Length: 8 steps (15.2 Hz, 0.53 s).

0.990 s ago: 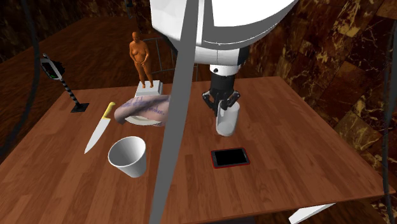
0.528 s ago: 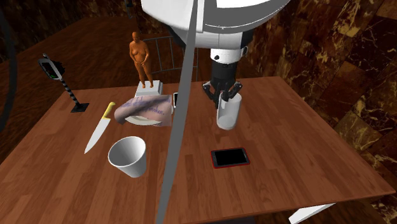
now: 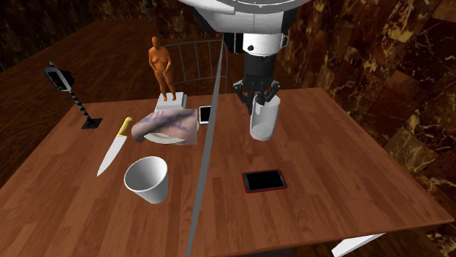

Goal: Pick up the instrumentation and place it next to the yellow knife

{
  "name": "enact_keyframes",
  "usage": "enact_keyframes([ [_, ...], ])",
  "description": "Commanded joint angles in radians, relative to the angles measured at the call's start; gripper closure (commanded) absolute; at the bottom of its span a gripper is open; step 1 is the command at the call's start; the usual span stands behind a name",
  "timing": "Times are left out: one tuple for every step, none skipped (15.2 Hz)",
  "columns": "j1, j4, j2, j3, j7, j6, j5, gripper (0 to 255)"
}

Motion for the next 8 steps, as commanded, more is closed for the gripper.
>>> enact_keyframes([
  [0.001,0.025,-0.004,0.002,0.001,-0.028,0.0,255],
  [0.001,0.037,-0.005,0.002,0.001,-0.042,0.0,255],
  [0.001,0.049,-0.006,0.003,0.001,-0.055,0.0,255],
  [0.001,0.062,-0.007,0.003,0.001,-0.069,0.0,255],
  [0.002,0.074,-0.008,0.003,0.001,-0.082,0.0,255],
  [0.002,0.087,-0.008,0.004,0.001,-0.095,0.0,255],
  [0.002,0.1,-0.008,0.004,0.001,-0.109,0.0,255],
  [0.002,0.114,-0.009,0.005,0.001,-0.122,0.001,255],
])
